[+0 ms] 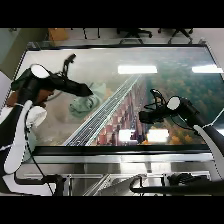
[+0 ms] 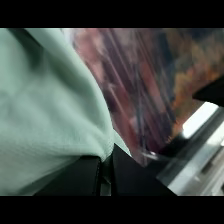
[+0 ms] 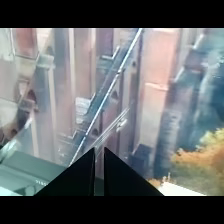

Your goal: Fold the shirts.

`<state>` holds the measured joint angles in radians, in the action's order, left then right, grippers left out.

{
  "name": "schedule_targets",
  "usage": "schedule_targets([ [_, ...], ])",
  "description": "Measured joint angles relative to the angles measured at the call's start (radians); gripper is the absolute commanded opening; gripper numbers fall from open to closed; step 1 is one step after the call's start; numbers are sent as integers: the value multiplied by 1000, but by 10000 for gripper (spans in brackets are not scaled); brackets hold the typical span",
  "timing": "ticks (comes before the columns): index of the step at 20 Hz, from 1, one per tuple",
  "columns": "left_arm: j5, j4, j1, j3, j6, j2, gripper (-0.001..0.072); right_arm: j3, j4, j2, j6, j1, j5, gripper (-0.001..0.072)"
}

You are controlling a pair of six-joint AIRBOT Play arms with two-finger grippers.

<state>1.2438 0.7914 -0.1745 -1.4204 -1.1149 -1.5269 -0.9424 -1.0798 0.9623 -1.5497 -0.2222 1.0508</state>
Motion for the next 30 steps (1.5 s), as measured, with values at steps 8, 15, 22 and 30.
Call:
schedule_targets([
  [8,12,-26,-55,156,-102,92,660,-90,47,-23,87,0,35,513],
  [15,66,96,283,380,-156,286,662,-170,203,79,333,-118,6,657],
  [22,-270,-69,407,661,58,222,661,-244,291,329,396,-265,-171,641],
  [30,-371,-306,260,528,253,-73,13,-283,419,415,462,-302,-203,21],
])
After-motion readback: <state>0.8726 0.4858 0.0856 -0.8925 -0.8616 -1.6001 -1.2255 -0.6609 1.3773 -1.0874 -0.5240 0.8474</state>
